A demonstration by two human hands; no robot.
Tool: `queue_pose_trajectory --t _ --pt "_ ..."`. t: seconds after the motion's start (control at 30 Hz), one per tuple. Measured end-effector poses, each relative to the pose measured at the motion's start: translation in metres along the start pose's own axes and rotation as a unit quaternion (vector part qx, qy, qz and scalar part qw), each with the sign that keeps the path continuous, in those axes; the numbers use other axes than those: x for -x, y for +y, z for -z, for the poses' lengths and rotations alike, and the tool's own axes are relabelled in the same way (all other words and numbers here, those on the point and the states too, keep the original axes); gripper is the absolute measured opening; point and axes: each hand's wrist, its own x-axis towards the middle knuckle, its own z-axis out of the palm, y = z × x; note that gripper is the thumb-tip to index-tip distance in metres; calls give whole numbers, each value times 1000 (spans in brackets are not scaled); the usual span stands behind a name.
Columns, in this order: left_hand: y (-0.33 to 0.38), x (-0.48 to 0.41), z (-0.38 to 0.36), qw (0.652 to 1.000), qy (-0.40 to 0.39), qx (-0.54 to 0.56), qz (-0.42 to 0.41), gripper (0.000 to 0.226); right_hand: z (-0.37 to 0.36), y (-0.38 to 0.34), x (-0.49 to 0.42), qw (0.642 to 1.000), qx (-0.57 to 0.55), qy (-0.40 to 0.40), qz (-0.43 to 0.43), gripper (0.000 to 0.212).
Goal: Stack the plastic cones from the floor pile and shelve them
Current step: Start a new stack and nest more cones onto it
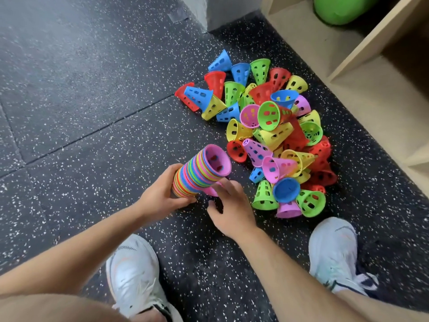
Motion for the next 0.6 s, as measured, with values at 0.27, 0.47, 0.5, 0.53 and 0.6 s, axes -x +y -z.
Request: queue_pose_trajectory --t 0.27,0.47,0.5,0.53,0.6 --pt "-4 -6 6 998 -2 67 10 82 30 12 -39 976 -150 71 -139 65" --pt "-6 -8 7 995 8 100 15 79 66 -5 -64 957 -163 189 -148 63" --pt "-6 -8 8 995 8 101 14 78 71 -8 -68 950 -173 212 -149 68" --pt "-6 -8 8 995 8 102 13 78 75 -11 -72 942 -189 230 -155 74" --pt "-6 -8 9 994 8 105 14 79 85 -18 -79 928 -227 240 -172 85"
